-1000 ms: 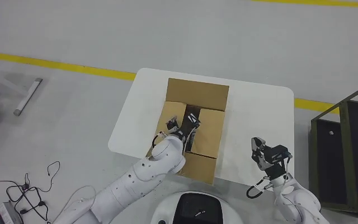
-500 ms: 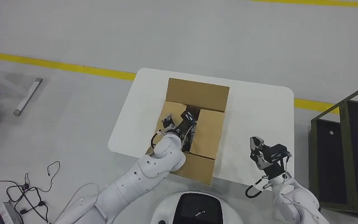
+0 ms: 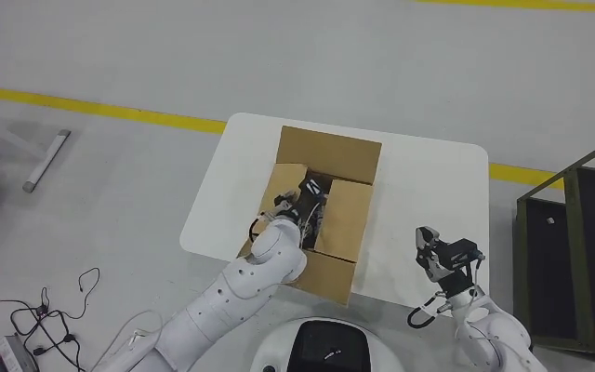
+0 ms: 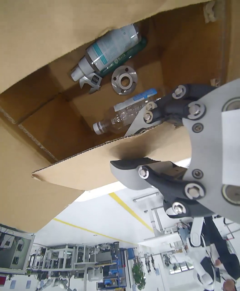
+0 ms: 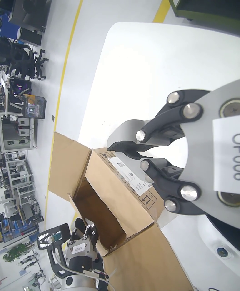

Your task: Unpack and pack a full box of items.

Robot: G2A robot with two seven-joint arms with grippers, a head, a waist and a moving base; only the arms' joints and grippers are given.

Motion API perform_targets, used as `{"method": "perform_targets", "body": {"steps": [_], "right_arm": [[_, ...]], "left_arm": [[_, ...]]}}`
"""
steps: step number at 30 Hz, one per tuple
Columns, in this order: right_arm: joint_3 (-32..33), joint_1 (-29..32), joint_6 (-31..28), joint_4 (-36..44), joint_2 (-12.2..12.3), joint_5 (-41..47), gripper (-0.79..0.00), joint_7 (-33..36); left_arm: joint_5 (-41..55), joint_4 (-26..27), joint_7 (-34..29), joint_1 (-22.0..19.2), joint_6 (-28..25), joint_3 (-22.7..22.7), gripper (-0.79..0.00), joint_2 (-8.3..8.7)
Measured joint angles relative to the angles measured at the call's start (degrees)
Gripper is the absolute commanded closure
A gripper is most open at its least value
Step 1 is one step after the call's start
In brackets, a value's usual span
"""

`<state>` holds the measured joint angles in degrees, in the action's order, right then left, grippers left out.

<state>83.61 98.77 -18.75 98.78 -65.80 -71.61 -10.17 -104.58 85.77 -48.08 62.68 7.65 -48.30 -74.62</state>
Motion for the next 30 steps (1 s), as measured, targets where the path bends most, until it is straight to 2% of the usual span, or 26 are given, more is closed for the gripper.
{"method": "perform_targets", "body": {"steps": [7, 14, 20, 29, 30], "right_arm": [[2.3, 0.5, -0.2, -0.4, 0.1, 2.1, 0.000, -0.3], [7.8, 2.4, -4.0, 0.8, 0.7, 7.1, 0.000, 0.0], [10.7, 2.6, -7.9, 0.3, 1.0, 11.1, 0.000, 1.2], [11.0, 2.1, -7.6, -1.1, 1.0, 11.5, 0.000, 2.3], [11.0, 2.0, -7.5, -1.3, 0.9, 11.7, 0.000, 2.3]], "left_arm": [[13.0, 6.6, 2.3, 2.6, -4.0, -7.3, 0.000, 0.32], [31.8, 11.2, 3.7, 5.2, -8.7, -16.0, 0.000, 0.66], [47.3, 9.1, 3.9, 6.2, -13.3, -22.0, 0.000, 0.94], [56.7, 4.6, 4.0, 5.8, -14.3, -25.9, 0.000, 1.27], [57.4, 4.1, 4.0, 5.7, -14.3, -26.3, -0.089, 1.32]]}}
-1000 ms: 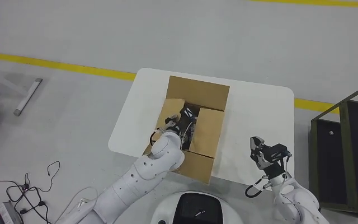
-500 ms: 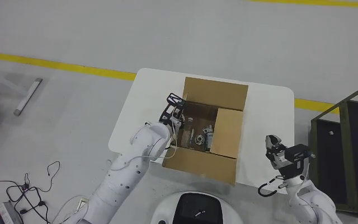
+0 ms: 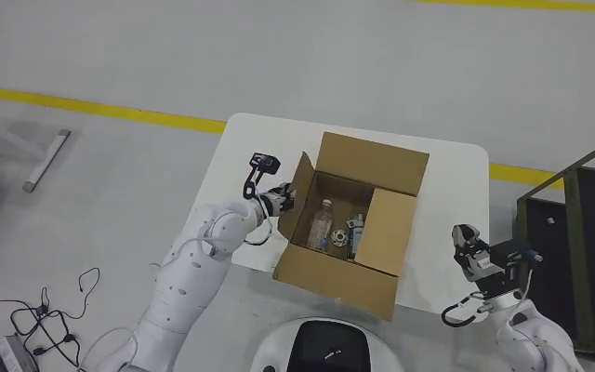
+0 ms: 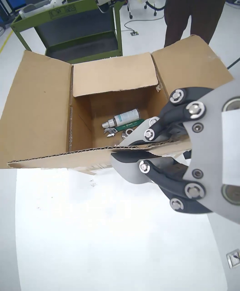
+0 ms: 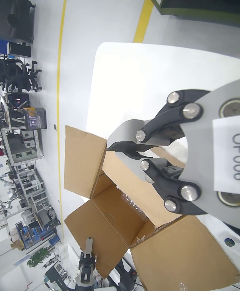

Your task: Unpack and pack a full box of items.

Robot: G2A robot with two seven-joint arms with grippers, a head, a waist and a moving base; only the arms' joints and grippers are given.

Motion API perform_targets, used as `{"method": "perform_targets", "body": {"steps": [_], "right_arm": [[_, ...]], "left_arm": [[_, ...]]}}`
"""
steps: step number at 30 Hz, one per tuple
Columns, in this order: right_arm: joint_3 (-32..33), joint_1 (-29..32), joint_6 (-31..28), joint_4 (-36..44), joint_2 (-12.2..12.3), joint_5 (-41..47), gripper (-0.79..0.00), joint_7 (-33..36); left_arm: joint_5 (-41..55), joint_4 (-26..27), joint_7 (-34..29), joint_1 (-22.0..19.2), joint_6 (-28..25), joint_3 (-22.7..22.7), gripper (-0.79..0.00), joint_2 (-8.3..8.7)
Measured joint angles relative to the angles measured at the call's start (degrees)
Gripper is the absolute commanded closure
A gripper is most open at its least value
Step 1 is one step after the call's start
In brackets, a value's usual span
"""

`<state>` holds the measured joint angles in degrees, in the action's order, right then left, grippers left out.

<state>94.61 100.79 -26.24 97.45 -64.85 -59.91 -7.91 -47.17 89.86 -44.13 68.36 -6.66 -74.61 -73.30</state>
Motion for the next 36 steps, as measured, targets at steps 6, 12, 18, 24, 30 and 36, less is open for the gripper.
{"method": "perform_targets", "body": {"steps": [6, 12, 18, 24, 30, 36], "right_arm": [[-0.1, -1.1, 0.4, -2.7, -0.1, 1.4, -0.102, 0.1], [-0.7, -2.5, 0.6, -6.0, -0.2, 1.6, -0.092, 0.5], [-2.1, -4.6, 0.5, -9.6, -0.4, 2.3, -0.086, 0.7], [-4.2, -7.1, 0.4, -13.4, -0.7, 2.3, -0.077, 1.5], [-7.2, -10.4, 0.1, -17.8, -1.2, 2.4, -0.068, 1.5], [-10.3, -13.7, -0.3, -21.3, -1.7, 1.7, -0.065, 1.5]], "left_arm": [[-0.6, -2.3, 0.0, -0.8, 1.0, -1.5, -0.785, 0.43], [-7.2, -2.9, 1.4, -0.6, 3.4, -1.3, -0.785, 0.89], [-13.0, -3.4, 2.9, 0.0, 7.5, -1.2, -0.785, 1.12], [-24.9, -3.2, 3.8, 0.5, 11.3, 0.9, -0.785, 1.44], [-32.2, -5.5, 3.9, -0.2, 14.1, 3.9, -0.785, 1.12], [-39.4, -7.8, 4.4, -1.1, 15.8, 7.8, -0.785, 0.56]]}}
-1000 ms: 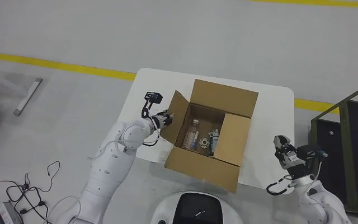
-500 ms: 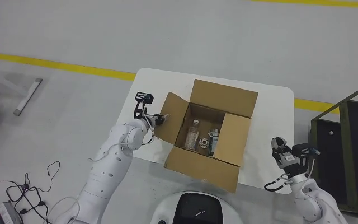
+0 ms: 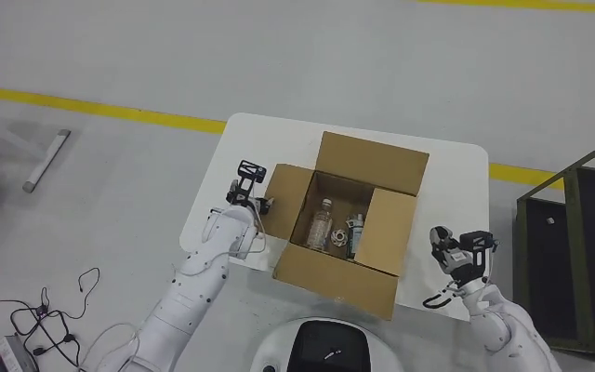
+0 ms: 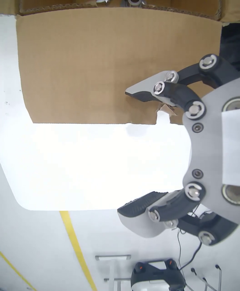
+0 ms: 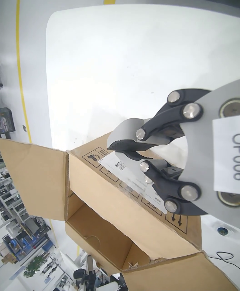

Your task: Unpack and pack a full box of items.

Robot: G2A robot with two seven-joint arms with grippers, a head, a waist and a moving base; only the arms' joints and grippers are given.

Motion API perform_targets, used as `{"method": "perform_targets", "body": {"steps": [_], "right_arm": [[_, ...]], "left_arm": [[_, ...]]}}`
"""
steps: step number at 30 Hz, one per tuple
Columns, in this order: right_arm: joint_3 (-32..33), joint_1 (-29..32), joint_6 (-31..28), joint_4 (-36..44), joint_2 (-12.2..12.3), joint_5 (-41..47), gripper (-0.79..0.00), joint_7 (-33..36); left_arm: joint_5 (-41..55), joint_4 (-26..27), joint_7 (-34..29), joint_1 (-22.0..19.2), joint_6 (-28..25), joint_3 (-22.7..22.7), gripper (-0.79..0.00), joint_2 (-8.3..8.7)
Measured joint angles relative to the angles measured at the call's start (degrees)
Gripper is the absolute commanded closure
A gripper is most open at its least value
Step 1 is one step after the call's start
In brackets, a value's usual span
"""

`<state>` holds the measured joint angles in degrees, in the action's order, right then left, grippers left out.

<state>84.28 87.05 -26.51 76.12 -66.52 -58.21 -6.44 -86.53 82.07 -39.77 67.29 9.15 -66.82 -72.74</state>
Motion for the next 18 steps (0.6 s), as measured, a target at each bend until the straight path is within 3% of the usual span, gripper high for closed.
{"method": "perform_targets", "body": {"steps": [4, 9, 18], "right_arm": [[-1.7, -1.5, -0.2, -1.3, -0.3, -0.5, -0.071, -0.1], [-3.5, -3.9, -0.8, -2.8, -0.5, -1.7, -0.025, 0.2], [-6.6, -9.5, -2.4, -5.4, -0.9, -4.3, 0.000, 2.5]], "left_arm": [[-0.3, -1.3, 0.1, -0.5, 0.1, 1.4, -0.785, -0.47], [0.5, -1.6, 0.2, -0.7, -0.2, 1.1, -0.785, -0.73], [5.7, 6.3, 3.0, 3.3, -5.0, -5.0, -0.785, 0.09]]}}
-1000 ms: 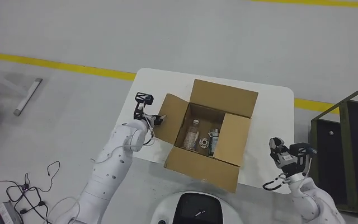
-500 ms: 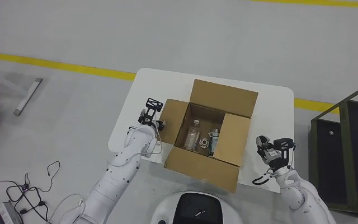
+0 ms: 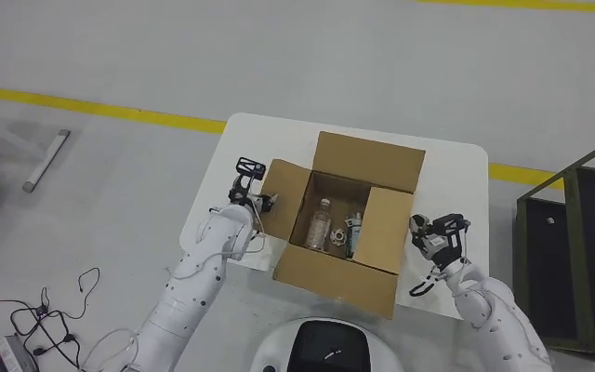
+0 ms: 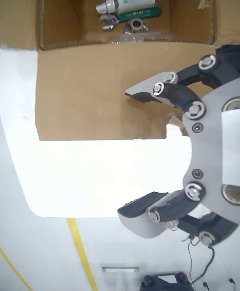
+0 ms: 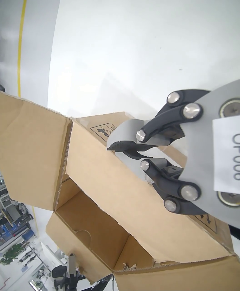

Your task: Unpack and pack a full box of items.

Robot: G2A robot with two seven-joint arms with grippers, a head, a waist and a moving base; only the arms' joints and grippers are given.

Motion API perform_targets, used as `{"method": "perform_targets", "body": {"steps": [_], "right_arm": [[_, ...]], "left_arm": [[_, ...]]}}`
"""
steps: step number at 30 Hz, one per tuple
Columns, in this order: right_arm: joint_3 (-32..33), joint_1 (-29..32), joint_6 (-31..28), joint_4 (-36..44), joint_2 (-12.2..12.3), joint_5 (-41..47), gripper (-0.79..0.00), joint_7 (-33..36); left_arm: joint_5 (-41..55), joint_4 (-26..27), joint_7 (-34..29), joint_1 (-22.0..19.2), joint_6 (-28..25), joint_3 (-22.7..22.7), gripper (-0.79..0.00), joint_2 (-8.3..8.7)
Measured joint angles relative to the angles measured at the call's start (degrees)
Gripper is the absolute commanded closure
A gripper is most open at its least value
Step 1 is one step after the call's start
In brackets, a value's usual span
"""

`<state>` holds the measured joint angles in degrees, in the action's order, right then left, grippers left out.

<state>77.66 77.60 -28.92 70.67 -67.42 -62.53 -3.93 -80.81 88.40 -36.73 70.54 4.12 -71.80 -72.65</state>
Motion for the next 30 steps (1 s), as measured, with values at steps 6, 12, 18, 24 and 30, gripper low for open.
{"method": "perform_targets", "body": {"steps": [6, 12, 18, 24, 30], "right_arm": [[-2.5, -4.8, -3.5, -2.3, -0.4, -0.7, 0.000, 1.5], [-3.4, -5.6, -1.8, -2.8, -0.5, -2.5, 0.000, -0.2], [0.8, 0.4, 1.1, 3.4, 0.3, -1.3, 0.000, -3.3], [7.2, 9.8, 2.7, 14.7, 1.5, -1.3, 0.000, -3.7], [11.8, 17.0, 3.8, 22.3, 2.1, -0.7, 0.000, -2.9]], "left_arm": [[4.6, 6.1, 2.2, 3.3, -4.4, -3.4, -0.785, 0.47], [8.7, 11.1, 3.4, 5.6, -9.5, -6.0, -0.785, 0.94], [15.5, 16.8, 1.9, 7.5, -14.8, -8.0, -0.785, 1.30], [27.3, 21.4, -5.0, 6.9, -26.1, -7.8, -0.785, 1.83], [33.1, 18.8, -9.8, 3.3, -31.3, -0.9, -0.785, 1.59]]}}
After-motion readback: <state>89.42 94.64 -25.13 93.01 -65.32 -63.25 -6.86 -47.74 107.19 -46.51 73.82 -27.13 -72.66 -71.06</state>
